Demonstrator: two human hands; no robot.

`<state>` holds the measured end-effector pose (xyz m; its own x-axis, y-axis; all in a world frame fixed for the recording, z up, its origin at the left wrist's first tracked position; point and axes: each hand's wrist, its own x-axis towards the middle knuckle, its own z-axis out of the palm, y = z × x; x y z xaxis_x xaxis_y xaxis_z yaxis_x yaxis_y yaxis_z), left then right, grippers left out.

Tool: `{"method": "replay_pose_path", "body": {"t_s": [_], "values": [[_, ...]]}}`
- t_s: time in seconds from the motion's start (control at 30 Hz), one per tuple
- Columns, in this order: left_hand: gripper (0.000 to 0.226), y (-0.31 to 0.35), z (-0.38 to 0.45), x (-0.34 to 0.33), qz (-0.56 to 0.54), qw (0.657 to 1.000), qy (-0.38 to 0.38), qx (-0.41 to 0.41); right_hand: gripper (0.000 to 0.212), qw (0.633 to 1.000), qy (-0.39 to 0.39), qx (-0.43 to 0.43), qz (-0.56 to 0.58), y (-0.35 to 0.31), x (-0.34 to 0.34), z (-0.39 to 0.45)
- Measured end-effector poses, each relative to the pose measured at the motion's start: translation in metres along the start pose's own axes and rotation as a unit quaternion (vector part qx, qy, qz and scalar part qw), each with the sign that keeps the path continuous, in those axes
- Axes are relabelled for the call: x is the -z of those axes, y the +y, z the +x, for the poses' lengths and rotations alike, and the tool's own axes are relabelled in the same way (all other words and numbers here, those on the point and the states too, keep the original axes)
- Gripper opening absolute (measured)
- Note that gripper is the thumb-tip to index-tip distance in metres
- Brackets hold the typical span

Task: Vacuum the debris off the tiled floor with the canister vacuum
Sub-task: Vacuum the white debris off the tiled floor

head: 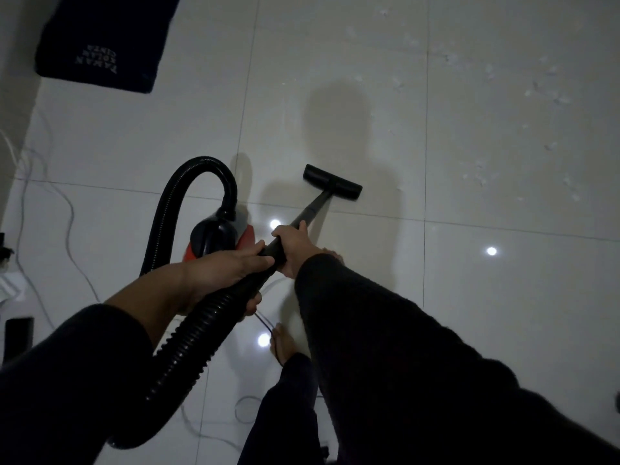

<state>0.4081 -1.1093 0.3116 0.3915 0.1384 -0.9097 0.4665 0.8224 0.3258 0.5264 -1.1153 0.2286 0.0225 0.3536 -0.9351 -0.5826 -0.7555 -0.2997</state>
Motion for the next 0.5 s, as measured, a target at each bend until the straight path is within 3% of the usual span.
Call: {"method": "replay_pose_path", "body": {"t_s": [0.23, 0.5], "values": [[0.023, -0.023, -0.028, 0.001, 0.056, 0.998, -0.012, 0.034, 0.089, 0.999, -0.003, -0.012, 0.053, 0.038, -0.002, -0.025], [0.024, -0.036, -0.036, -0.015, 0.103, 0.992, -0.034, 0.066, 0.089, 0.997, 0.010, -0.025, 0.068, 0.064, 0.017, -0.037]]}}
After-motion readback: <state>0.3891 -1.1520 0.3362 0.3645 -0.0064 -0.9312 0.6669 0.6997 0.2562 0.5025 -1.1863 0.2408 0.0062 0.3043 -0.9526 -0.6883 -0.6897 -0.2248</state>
